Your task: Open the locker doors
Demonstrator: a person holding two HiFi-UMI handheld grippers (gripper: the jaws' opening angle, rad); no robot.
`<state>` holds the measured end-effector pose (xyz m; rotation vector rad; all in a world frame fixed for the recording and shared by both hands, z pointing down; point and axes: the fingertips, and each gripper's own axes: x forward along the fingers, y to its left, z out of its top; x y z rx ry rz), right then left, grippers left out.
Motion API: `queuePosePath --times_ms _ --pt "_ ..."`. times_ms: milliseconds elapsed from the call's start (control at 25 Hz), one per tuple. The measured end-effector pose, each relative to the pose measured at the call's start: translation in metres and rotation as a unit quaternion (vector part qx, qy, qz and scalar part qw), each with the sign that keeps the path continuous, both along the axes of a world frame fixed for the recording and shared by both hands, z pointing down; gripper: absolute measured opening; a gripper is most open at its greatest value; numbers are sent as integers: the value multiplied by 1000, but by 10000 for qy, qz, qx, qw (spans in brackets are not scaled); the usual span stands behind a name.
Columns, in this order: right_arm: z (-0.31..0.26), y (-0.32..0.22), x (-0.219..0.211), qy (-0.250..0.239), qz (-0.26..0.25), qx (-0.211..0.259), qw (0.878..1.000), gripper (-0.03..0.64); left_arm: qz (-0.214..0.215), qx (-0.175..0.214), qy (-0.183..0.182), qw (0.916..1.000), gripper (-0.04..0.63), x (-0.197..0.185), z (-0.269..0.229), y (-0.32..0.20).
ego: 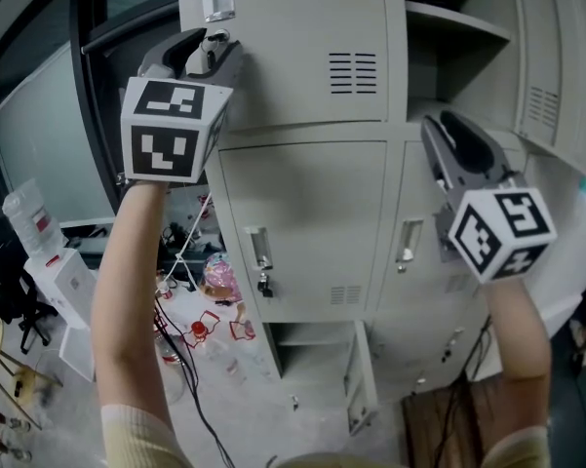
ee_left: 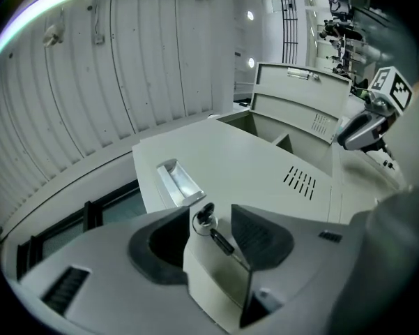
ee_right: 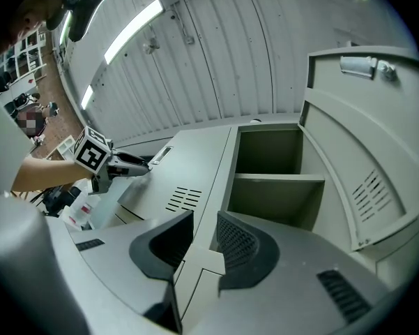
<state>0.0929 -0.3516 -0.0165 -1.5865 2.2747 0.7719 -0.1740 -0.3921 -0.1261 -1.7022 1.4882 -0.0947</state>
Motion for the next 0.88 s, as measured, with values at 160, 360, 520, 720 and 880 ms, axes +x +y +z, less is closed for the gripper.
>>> queuePosePath --times_ms 160,360,520,720,880 --pt "3 2 6 34 46 -2 10000 103 -4 -46 0 10000 184 3 -3 0" --pt "8 5 13 -28 57 -52 10000 103 -68 -117 -28 9999 173 6 -1 -4" --pt "11 12 19 44 43 -41 10000 103 -70 -51 41 10000 143 8 -5 0" --pt "14 19 28 58 22 -41 10000 103 -159 -13 106 9998 101 7 -9 1" --pt "17 22 34 22 23 -58 10000 103 -248 -73 111 9996 101 7 -5 3"
